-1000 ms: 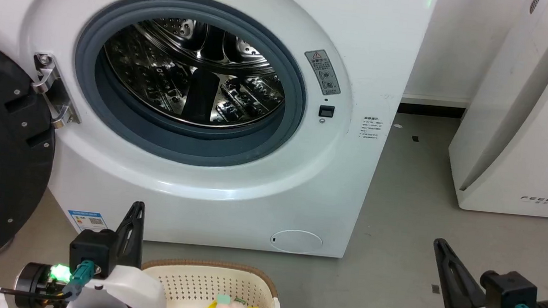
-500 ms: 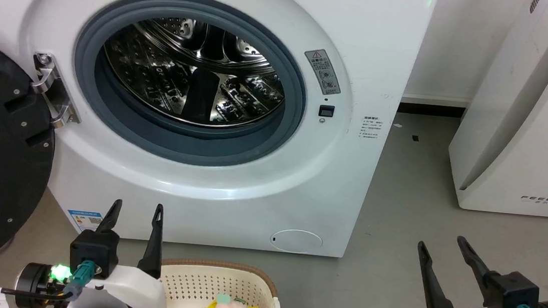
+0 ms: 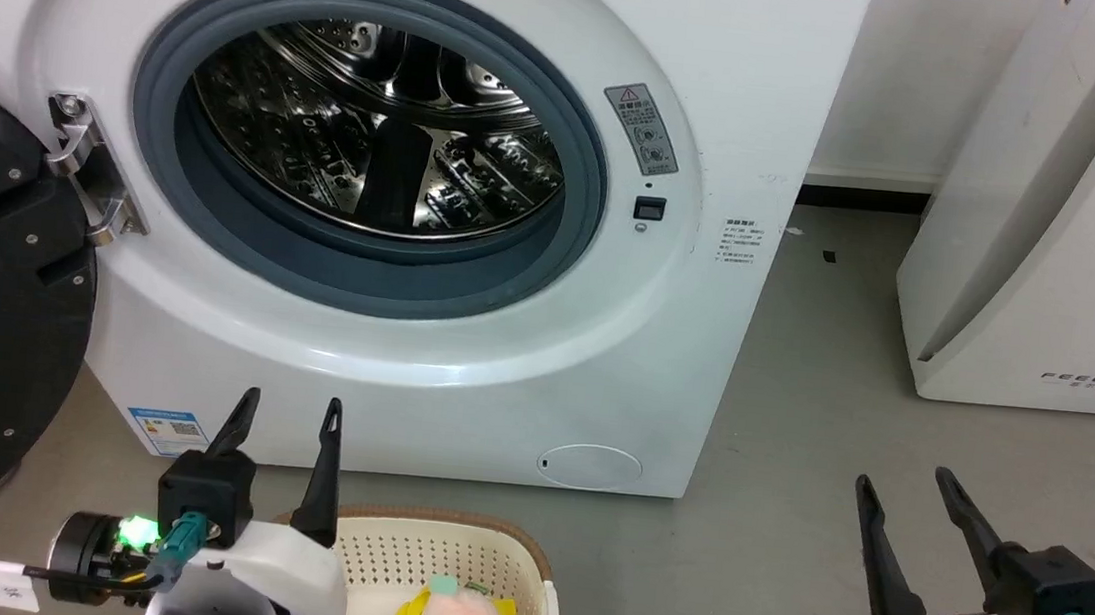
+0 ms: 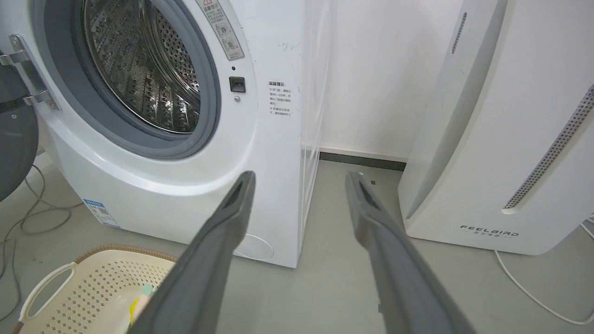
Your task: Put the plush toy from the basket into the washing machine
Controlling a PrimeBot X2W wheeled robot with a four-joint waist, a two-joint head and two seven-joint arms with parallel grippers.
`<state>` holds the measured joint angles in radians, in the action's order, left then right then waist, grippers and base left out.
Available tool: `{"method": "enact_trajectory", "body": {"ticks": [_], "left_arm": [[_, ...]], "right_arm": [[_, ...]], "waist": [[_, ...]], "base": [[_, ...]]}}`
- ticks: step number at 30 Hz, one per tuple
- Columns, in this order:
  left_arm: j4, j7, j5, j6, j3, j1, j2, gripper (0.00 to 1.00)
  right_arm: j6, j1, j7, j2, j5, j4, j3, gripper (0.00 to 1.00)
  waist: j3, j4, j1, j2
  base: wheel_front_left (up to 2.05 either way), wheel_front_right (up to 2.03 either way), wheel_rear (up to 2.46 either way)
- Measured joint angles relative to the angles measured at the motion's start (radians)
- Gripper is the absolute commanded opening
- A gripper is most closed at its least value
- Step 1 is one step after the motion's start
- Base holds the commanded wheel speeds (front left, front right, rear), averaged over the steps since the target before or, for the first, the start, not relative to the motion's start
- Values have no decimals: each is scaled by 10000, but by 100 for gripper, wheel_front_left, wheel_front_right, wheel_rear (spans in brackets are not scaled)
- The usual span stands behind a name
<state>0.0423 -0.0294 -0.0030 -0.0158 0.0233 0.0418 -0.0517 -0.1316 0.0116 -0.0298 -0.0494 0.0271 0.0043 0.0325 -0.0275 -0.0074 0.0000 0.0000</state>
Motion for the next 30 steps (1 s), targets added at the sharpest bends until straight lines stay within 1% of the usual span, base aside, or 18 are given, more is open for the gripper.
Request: {"method": "enact_trajectory", "body": {"ticks": [16,29,30], "left_arm": [[1204,-343,4,10,408,862,-188,100],[3300,-612,2,259,871,1851,-244,100],[3300,-612,2,259,871,1851,-244,100]], "right_arm": [[0,-357,-341,0,184,-54,236,100],[0,-725,-616,0,424,-117,424,100],[0,-725,-616,0,424,-117,424,100]], "waist": [[-594,-227,0,0],[-1334,-442,0,0],[-1334,-442,0,0]], "base": [[0,0,0],[0,0,0],[0,0,0]]}}
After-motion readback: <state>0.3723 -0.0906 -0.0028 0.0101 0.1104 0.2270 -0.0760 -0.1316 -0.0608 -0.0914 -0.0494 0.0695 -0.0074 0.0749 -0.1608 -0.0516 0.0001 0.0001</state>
